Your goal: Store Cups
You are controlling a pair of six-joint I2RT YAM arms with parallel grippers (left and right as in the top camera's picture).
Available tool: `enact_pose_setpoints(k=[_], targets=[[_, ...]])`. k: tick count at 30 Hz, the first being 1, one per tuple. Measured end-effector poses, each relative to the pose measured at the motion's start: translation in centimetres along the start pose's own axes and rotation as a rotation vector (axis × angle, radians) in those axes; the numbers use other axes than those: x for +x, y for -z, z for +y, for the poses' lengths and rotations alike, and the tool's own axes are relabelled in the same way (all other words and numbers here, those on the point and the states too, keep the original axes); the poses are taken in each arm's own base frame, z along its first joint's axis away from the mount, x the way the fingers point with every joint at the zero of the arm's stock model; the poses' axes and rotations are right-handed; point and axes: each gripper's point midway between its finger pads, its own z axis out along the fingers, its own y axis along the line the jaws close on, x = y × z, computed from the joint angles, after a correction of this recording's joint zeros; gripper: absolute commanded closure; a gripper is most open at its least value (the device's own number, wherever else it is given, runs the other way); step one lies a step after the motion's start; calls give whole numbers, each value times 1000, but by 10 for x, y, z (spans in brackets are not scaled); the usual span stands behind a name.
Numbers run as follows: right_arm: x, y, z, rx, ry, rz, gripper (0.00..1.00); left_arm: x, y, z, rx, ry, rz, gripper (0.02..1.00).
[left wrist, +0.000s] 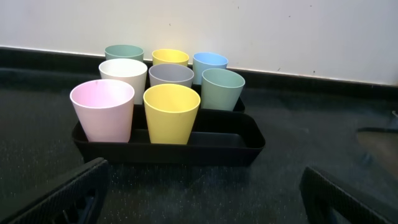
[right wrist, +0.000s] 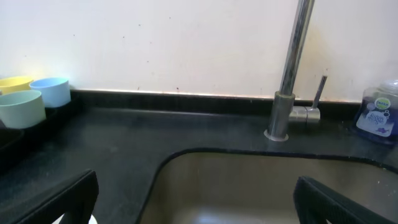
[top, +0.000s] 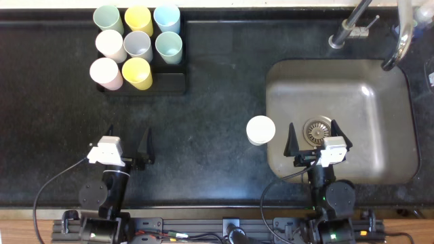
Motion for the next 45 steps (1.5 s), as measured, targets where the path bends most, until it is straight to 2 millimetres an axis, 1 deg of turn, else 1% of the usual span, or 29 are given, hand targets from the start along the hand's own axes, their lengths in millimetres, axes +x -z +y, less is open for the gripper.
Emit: enact_pose_setpoints(k=[1, 3, 4, 6, 8, 9, 12, 13, 14, 15, 16, 18, 22, 23, 25, 27, 28, 31, 37, 41, 45], targets=[[1, 0, 0, 0, 1, 9, 3, 0, 0, 0, 0, 0, 0, 20], [8, -2, 0, 1, 5, 80, 5, 0, 0, 0, 0, 0, 0, 20], [6, -3, 0, 5, 9, 128, 3, 0, 0, 0, 0, 0, 0, 18], [-23, -6, -2, 17, 12, 152, 3, 0, 0, 0, 1, 0, 0, 18], [-57, -10, -2, 23, 12, 142, 5, 0, 0, 0, 1, 0, -1, 18], [-80, -12, -2, 25, 11, 131, 3, 0, 0, 0, 1, 0, -1, 20], [-132, -17, -2, 29, 12, 141, 5, 0, 0, 0, 1, 0, -1, 18], [-140, -19, -1, 29, 13, 156, 5, 0, 0, 0, 1, 0, -1, 18], [-143, -20, -1, 28, 16, 191, 5, 0, 0, 0, 1, 0, -1, 18], [-150, -22, 0, 25, 17, 216, 5, 0, 0, 0, 0, 0, -1, 18], [-149, -22, 1, 18, 21, 281, 3, 0, 0, 0, 1, 0, -1, 18], [-140, -20, 4, 4, 28, 405, 3, 0, 0, 0, 1, 0, -1, 18], [-110, -2, 13, -53, 25, 733, 3, 0, 0, 0, 0, -1, 0, 18], [-106, 0, 16, -68, 21, 778, 5, 0, 0, 0, 1, -3, -1, 18], [-89, 11, 26, -125, -7, 943, 5, 0, 0, 0, 1, -5, -1, 18], [-71, 16, 35, -164, -42, 1077, 3, 0, 0, 0, 1, -7, -1, 18], [-64, 17, 37, -171, -55, 1130, 3, 0, 0, 0, 1, -7, -1, 18], [-31, 17, 42, -177, -92, 1327, 3, 0, 0, 0, 1, -8, -1, 18], [12, -2, 46, -167, -130, 1513, 3, 0, 0, 0, 1, -8, -1, 18], [27, -8, 49, -158, -133, 1567, 3, 0, 0, 0, 1, -8, -1, 18], [44, -10, 55, -159, -81, 1627, 3, 0, 0, 0, 1, -8, -1, 18]])
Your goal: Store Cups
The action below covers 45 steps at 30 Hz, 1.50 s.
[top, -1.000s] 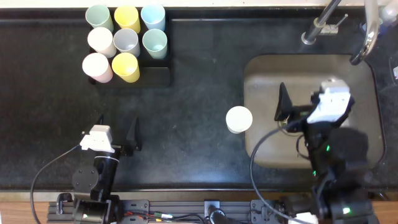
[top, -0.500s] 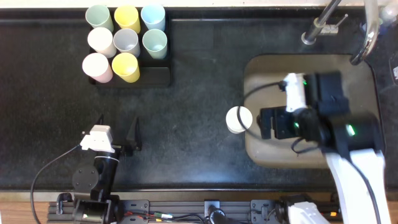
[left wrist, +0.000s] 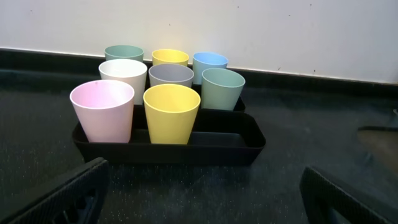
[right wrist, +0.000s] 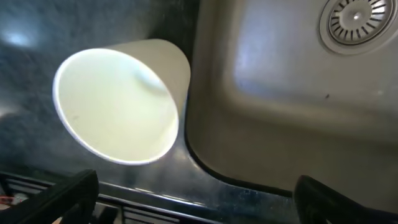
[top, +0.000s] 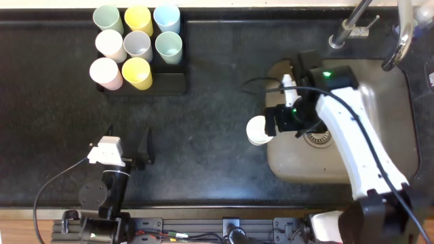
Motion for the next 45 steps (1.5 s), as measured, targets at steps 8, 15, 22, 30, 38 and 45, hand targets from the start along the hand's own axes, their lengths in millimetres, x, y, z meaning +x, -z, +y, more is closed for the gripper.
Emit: enact_pose_setpoints(k=[8, 15, 22, 30, 38, 45], targets=[[-10, -27, -4, 78, 2, 65, 40, 0, 0, 0, 0, 0, 0, 18], [-16, -35, 2, 96, 19, 62, 165, 0, 0, 0, 0, 0, 0, 18], [-19, -42, 8, 109, 33, 66, 404, 0, 0, 0, 0, 0, 0, 18], [-19, -42, 7, 114, 36, 65, 776, 0, 0, 0, 0, 0, 0, 18], [-26, -43, 14, 109, 49, 32, 956, 0, 0, 0, 0, 0, 0, 18], [-48, -35, 35, 54, 87, -90, 958, 0, 0, 0, 0, 0, 0, 18]])
